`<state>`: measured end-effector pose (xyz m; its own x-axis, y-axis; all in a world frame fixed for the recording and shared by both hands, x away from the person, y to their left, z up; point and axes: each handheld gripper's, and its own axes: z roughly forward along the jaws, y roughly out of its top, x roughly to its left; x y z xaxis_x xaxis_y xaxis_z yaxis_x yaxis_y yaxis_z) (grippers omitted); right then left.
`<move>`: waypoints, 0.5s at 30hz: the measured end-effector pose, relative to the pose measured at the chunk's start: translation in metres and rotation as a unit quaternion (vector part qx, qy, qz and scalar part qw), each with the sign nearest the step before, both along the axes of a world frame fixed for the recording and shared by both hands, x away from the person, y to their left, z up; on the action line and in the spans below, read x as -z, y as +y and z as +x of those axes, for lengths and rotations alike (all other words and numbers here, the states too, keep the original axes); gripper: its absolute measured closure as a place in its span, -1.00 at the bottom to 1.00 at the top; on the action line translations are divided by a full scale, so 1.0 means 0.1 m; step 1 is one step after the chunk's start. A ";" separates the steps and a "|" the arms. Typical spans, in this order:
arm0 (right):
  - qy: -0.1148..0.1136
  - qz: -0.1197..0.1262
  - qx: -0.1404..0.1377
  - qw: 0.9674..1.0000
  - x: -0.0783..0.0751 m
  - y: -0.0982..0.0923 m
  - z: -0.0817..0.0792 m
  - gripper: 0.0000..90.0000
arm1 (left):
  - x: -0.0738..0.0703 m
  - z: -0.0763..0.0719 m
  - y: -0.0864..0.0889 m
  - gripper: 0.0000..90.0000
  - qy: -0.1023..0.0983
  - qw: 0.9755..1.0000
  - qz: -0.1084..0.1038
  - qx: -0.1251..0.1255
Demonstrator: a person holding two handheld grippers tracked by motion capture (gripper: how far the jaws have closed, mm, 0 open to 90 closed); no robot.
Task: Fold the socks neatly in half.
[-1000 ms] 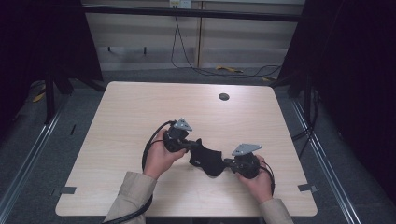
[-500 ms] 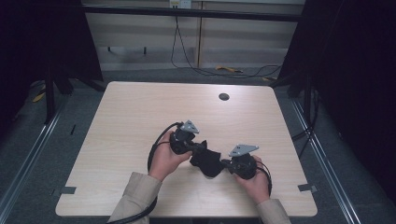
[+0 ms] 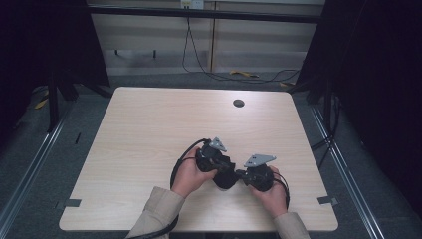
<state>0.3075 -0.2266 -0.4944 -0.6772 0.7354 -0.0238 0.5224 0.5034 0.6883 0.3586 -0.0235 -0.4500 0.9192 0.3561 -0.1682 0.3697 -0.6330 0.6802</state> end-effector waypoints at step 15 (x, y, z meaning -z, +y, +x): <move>-0.004 0.002 -0.002 1.000 0.01 -0.01 0.01 0.93 | 0.22 -0.08 -0.21 0.91 0.009 1.000 0.016 0.016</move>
